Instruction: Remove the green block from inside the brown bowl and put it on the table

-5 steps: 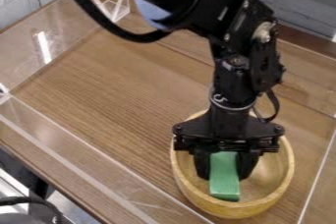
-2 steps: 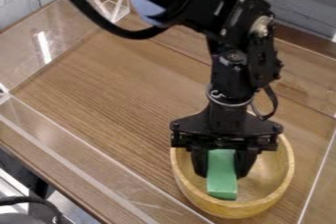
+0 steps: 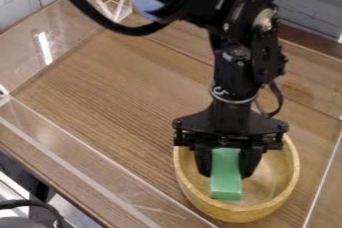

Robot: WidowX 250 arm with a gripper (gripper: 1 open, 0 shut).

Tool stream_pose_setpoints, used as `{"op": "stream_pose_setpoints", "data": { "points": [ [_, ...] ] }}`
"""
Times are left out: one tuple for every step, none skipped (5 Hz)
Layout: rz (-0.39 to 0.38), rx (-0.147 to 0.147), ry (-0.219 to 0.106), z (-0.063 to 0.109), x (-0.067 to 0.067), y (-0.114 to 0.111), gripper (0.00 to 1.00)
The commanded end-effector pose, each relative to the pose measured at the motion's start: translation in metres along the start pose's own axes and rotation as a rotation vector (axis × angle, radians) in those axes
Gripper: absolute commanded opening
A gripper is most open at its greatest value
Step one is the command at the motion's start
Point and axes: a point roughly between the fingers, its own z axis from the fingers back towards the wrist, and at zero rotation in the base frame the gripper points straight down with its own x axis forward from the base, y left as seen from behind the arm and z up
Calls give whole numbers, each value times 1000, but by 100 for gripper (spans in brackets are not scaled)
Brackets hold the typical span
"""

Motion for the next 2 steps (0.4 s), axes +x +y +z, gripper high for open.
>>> {"op": "stream_pose_setpoints", "data": {
  "points": [
    [2,-53,-42,17,8,-7,0],
    [-2,-53,-36,21,8,-6,0]
  ]
}}
